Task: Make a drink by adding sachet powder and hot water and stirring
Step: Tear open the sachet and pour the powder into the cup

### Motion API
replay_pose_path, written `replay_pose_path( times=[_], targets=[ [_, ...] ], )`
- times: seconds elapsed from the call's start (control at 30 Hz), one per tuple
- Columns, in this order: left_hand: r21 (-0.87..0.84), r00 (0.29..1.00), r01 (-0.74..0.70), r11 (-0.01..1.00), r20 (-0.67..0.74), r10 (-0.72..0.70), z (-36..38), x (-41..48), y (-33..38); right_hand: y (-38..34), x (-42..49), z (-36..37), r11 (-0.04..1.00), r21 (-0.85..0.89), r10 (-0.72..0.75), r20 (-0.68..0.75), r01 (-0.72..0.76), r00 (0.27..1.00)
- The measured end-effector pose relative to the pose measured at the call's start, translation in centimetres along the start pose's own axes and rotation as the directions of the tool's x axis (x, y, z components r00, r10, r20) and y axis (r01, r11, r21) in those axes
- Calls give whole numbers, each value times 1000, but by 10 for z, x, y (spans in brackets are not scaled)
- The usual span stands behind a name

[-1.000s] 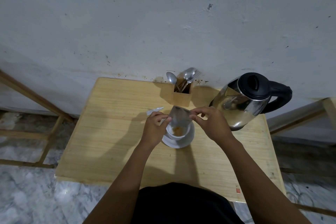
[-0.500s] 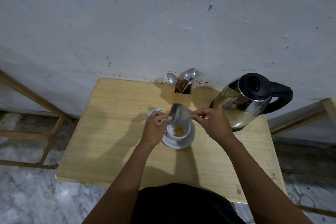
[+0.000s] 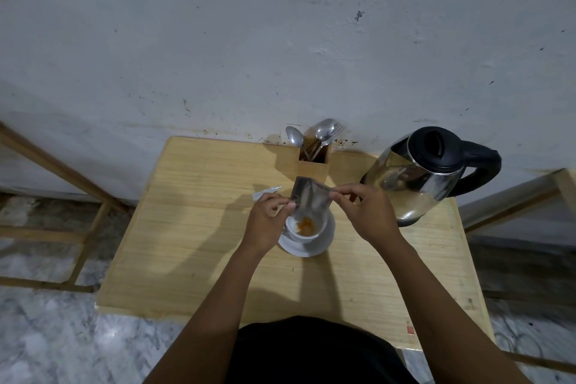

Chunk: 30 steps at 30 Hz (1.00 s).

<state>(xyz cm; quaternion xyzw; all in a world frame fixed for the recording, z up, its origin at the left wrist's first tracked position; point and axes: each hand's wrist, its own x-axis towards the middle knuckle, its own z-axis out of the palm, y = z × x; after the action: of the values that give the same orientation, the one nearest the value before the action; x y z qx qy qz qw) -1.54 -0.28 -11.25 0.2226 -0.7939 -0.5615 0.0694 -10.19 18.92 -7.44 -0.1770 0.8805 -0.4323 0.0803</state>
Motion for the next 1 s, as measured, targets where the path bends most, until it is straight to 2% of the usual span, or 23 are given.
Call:
replay_pose_path(
  times=[0.33,0.4,0.5,0.6,0.67,0.7,0.77,0.8,0.87,0.97,1.0],
  targets=[
    [-14,1000,-1,1000,5,1,0,-1,2,-4,-4,2,995,-100,1,-53,-6,999],
    [-16,1000,-3,1000,0,3,1,-2,2,-3,-4,2,998,-51,44,0,-44,999],
    [-22,1000,-4,1000,-5,4,1,-2,1,-2,-4,2,996,-49,77,-6,-77,997],
    [-6,1000,-20,1000,1,20,2,-2,2,-2,-5,4,995,2,100,106,-101,989],
    [0,1000,-19,1000,0,19,3,-1,3,0,-5,4,993,-5,119,25,-119,993],
    [5,1000,-22,1000,-1,22,3,-1,3,-1,-5,3,992,7,124,35,-124,992],
    [30,1000,-30,999,-3,30,3,-1,3,-3,-6,4,993,11,114,142,-117,983],
    [39,1000,-27,999,-2,27,4,-1,3,-3,-7,5,994,-10,112,137,-112,984],
    [36,1000,-20,999,6,20,4,0,2,-5,-9,4,990,-33,135,40,-134,990],
    [30,1000,-18,999,12,18,4,-1,5,-5,-9,4,991,-36,134,67,-132,989],
    [29,1000,-14,999,12,13,4,-1,5,-6,-9,3,988,-59,144,35,-142,989]
  ],
)
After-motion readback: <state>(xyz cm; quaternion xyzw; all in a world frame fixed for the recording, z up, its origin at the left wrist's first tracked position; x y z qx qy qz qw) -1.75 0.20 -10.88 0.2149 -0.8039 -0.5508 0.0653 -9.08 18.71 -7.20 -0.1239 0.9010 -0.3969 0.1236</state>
